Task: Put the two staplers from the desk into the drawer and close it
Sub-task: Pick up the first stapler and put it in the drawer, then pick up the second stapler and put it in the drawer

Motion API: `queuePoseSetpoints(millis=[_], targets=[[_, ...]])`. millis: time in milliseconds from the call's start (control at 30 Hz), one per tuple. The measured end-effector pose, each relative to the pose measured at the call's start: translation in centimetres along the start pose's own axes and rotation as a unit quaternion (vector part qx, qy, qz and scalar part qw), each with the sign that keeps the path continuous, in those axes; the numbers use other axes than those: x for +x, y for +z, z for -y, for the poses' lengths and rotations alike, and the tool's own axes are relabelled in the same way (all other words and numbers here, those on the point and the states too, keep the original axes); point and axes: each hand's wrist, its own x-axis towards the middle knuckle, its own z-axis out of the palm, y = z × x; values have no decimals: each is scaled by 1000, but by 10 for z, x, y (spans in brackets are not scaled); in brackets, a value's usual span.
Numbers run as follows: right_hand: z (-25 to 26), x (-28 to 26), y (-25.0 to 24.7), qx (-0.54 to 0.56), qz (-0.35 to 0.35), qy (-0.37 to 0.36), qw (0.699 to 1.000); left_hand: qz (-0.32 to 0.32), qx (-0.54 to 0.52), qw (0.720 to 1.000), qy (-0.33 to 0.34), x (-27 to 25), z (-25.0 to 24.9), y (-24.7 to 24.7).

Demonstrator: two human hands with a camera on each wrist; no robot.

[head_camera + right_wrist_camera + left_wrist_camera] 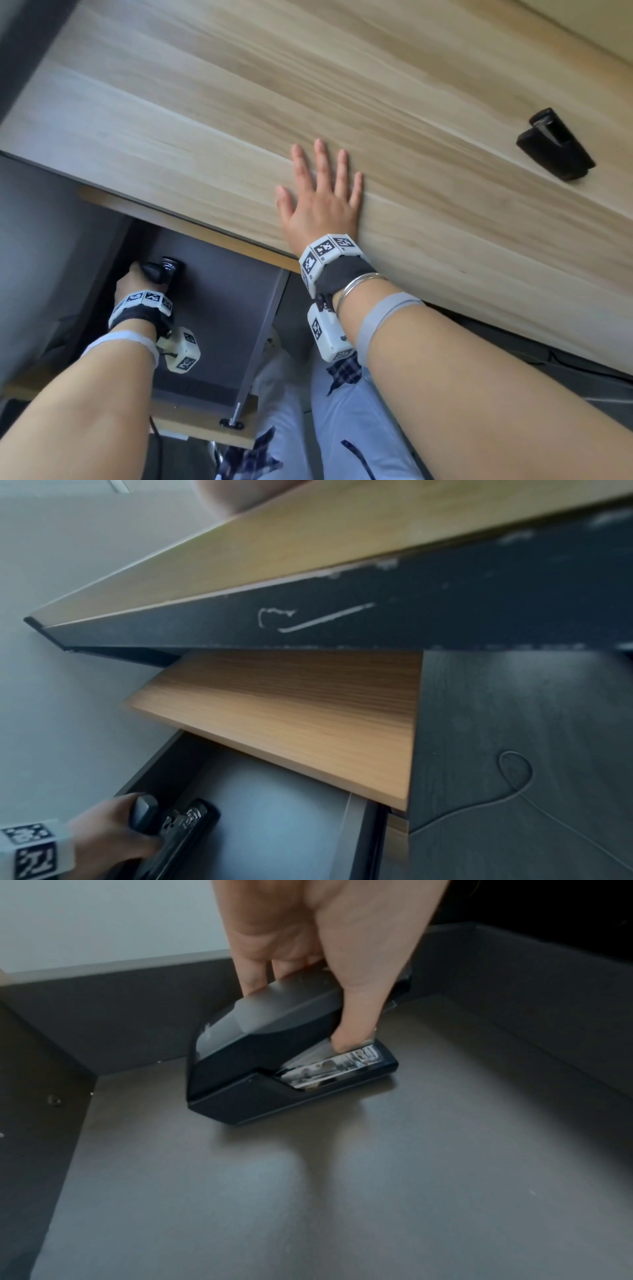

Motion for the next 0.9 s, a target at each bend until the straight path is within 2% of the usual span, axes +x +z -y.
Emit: queuePoseSetpoints(millis=[233,400,600,767,900], targets=[[-1,0,-1,5,6,0,1000,22,16,1000,-3,1,-5,4],[-3,0,0,6,1,1,1000,53,27,998,4,-10,-9,-12],[-3,-1,-2,11,4,0,1000,6,39,998,48,-47,-29,-43],[0,1,-11,31,57,1,998,21,43,996,77,-75,-42,-78],[-6,1,-20,36,108,-1,994,34,95,988,113,-109,-64,-103]])
